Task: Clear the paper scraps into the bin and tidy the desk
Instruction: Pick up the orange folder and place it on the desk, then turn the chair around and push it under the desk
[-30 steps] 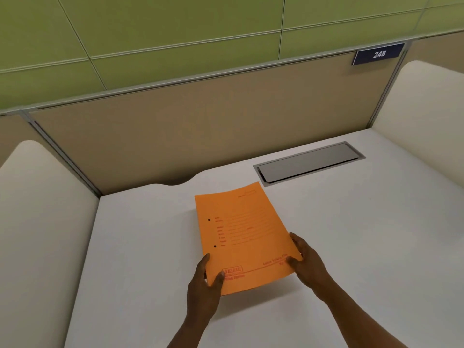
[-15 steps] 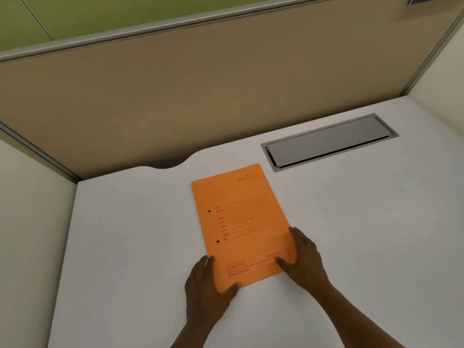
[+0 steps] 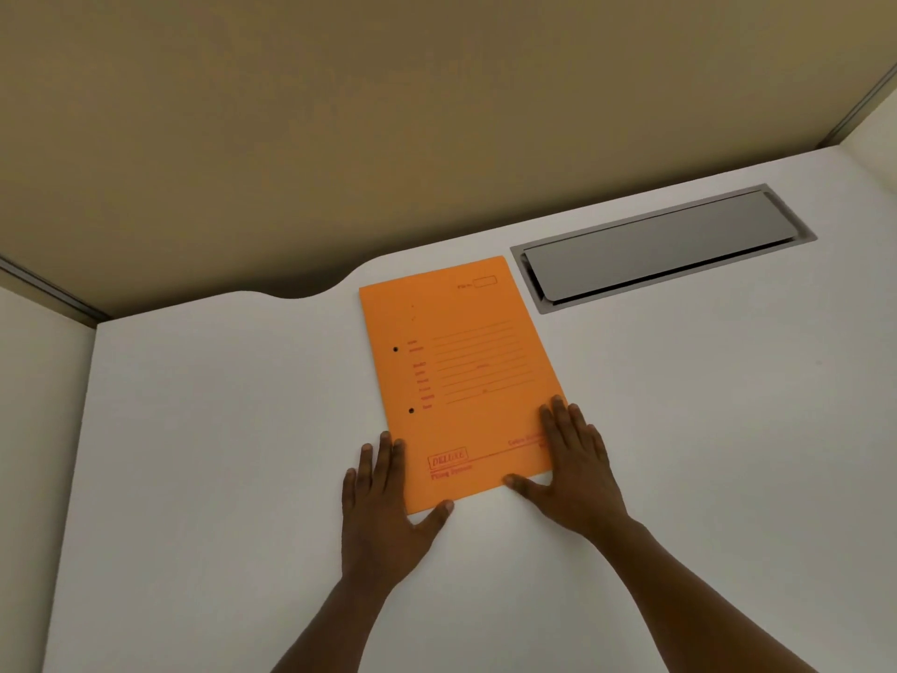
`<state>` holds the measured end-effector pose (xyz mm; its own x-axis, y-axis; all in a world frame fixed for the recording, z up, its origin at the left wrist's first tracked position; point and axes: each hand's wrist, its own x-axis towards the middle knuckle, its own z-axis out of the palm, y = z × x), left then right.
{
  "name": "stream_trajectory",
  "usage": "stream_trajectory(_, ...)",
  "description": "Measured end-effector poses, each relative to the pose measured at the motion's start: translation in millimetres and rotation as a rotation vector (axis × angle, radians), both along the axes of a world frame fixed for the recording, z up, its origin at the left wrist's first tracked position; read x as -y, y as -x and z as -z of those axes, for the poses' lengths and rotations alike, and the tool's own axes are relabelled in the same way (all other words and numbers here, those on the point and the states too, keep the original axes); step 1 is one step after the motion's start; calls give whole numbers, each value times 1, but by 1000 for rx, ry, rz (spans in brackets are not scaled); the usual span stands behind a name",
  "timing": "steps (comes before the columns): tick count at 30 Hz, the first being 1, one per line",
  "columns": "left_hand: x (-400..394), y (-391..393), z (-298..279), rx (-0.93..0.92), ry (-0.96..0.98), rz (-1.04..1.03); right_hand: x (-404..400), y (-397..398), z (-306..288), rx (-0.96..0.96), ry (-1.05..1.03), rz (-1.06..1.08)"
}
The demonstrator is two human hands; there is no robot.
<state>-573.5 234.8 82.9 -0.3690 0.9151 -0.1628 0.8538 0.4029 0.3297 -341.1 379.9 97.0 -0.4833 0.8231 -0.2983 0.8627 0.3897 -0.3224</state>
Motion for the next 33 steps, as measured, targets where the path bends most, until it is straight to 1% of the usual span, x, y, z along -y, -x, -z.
stream_trajectory(7,-29,20,-1,4,9,-8,-30,20,-1,16,-3,-10)
stream_trajectory(13,-17,23,-7,14,65,23,-12,13,-10,62,-14,-6)
stream_trajectory(17,19,8,-26,7,104,8,21,-2,-24,93,0,-7)
stream_trajectory(22,77,-21,-55,-56,104,80,80,-26,-45,93,9,-35)
stream_trajectory(28,146,-52,-76,-56,91,114,149,-55,-69,71,-12,-50)
stream_trajectory(33,198,-74,-89,-58,34,129,205,-81,-86,47,-49,-27)
